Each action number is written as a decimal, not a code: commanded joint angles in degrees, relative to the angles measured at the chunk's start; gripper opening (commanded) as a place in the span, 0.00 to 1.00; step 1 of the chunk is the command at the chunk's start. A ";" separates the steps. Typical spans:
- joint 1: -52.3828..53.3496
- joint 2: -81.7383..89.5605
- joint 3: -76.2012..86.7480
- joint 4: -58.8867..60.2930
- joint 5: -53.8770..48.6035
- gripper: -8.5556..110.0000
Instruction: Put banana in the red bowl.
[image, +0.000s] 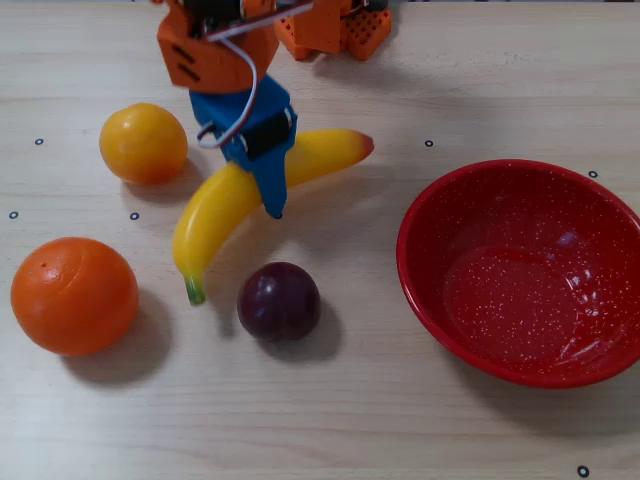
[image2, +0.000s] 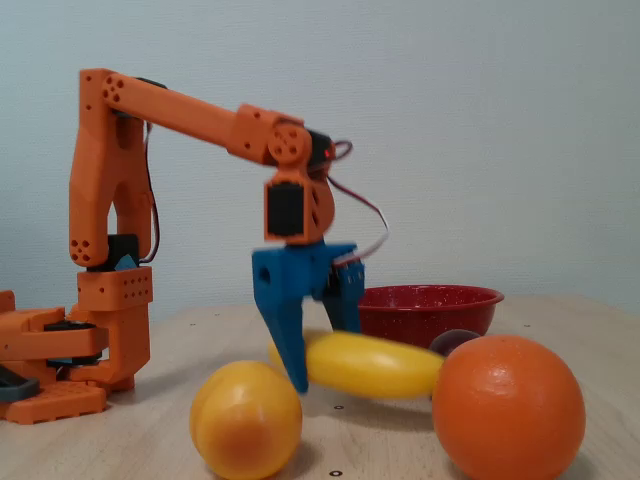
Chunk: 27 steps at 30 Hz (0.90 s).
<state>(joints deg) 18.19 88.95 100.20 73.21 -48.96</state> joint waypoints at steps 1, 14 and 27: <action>2.20 10.37 -10.63 2.72 2.20 0.07; 3.43 24.70 -8.61 6.59 3.08 0.07; -2.37 33.40 -1.49 2.81 4.66 0.07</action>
<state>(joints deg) 17.75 117.33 101.34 78.93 -45.44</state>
